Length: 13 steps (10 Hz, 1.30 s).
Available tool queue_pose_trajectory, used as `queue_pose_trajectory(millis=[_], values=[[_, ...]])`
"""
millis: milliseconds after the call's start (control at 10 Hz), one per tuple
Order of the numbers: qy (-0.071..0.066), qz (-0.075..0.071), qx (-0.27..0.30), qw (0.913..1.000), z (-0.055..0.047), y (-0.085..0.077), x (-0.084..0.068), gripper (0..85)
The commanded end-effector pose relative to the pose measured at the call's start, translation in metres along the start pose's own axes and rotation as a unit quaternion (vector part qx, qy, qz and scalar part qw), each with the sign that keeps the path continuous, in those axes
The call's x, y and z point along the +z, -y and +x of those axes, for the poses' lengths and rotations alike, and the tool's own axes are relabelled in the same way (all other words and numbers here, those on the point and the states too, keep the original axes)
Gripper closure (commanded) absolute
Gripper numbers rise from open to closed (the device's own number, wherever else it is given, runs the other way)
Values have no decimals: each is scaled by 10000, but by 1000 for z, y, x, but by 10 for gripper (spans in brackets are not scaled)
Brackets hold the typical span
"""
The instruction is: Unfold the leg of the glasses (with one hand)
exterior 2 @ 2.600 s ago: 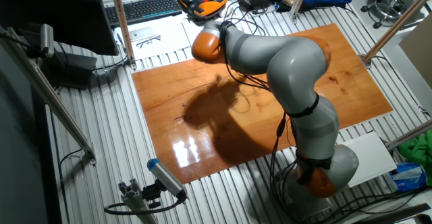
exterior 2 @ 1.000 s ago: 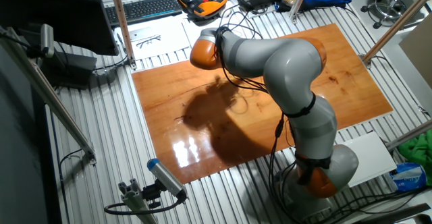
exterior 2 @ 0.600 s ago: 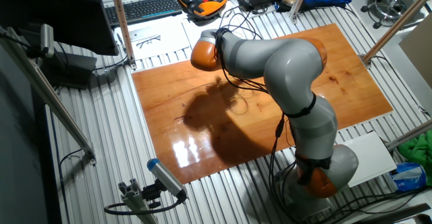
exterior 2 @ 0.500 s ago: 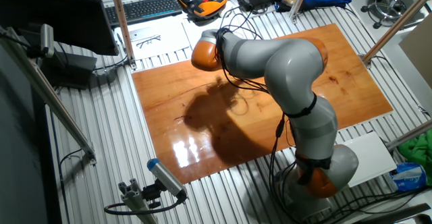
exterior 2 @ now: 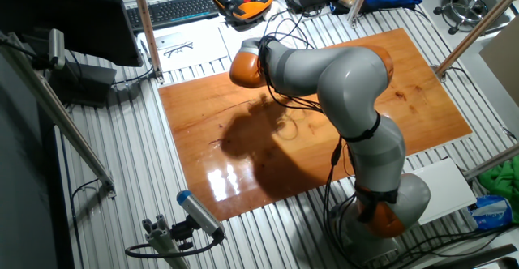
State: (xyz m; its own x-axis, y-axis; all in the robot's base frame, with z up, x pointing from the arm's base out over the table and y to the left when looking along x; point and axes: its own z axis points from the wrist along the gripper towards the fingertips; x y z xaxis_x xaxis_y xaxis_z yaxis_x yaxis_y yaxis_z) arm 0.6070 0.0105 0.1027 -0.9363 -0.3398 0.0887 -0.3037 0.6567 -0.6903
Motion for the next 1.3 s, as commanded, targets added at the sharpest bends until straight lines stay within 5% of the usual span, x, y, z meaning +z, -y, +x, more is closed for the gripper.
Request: queue_pose_trajectory(millis=[0, 200, 500, 600, 700, 1000, 1200], values=[[-58, -83, 83, 9999, 1, 0, -2, 680], [-213, -184, 227, 9993, 6, -7, -13, 680], [-222, -214, 393, 9988, 16, -28, -15, 680], [-203, -285, 473, 9983, 20, -34, -13, 510], [-242, -381, 544, 9975, 23, -36, -13, 510], [-405, -1097, 931, 9888, 30, -36, -12, 510], [-451, -1408, 1099, 9829, 29, -35, -11, 510]])
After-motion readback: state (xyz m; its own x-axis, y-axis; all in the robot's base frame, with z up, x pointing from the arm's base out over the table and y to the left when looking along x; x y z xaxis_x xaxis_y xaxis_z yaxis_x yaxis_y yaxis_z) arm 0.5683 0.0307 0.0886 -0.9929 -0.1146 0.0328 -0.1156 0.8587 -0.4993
